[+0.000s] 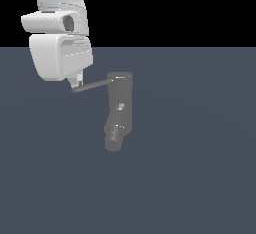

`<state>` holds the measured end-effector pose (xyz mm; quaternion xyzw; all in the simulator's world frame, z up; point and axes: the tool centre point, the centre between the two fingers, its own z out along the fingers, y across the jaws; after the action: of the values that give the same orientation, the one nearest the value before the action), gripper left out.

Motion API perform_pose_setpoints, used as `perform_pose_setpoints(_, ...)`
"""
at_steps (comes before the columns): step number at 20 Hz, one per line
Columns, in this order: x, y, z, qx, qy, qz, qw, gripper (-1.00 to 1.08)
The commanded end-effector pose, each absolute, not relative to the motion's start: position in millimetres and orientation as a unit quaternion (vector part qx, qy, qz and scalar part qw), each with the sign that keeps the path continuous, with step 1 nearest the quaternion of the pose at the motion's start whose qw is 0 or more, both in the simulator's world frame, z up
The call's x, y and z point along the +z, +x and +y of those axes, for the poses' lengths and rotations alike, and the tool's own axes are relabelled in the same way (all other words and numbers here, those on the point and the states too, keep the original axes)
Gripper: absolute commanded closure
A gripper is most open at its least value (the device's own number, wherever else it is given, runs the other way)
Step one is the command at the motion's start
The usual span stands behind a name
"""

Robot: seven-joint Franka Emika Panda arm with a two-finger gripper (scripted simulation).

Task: Turn on the faucet by rotating a designated handle.

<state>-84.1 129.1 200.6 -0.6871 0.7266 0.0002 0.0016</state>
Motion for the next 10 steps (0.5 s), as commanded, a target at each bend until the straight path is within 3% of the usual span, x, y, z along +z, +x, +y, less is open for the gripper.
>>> perform_pose_setpoints(1, 200.7, -89.5, 119.4, 0.0, -0.684, 0.73, 0.0, 1.08)
perform_pose_setpoints(10, 200.9, -109.6, 103.0, 0.0, -0.684, 0.729, 0.0, 1.08)
